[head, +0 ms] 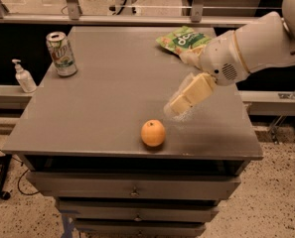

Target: Knock 7up can over

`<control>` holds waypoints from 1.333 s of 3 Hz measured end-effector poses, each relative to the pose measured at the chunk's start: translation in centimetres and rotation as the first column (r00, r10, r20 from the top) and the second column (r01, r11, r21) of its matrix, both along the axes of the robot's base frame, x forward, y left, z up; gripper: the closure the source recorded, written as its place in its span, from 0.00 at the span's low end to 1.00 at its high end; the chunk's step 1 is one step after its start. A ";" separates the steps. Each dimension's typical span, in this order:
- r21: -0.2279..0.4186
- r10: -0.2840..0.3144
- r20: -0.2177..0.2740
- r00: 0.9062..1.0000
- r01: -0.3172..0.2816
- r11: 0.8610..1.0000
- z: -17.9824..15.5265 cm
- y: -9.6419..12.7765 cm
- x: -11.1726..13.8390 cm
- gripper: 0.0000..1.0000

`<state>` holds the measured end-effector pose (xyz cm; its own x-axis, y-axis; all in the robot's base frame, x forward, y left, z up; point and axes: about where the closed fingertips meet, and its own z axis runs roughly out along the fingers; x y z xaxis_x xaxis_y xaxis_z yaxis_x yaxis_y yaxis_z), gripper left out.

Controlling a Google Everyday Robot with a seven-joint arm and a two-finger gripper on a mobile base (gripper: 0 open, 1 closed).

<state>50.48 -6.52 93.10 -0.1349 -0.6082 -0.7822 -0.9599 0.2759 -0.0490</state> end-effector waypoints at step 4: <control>0.186 0.061 0.143 0.988 -0.087 0.979 -1.0 10.2 8.2 0.00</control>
Offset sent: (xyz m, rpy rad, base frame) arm 0.0181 0.0299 -0.0063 0.0911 -0.0560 0.0185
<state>58.67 3.69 92.07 0.0202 -0.4502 -0.8927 -0.9660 0.2214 -0.1335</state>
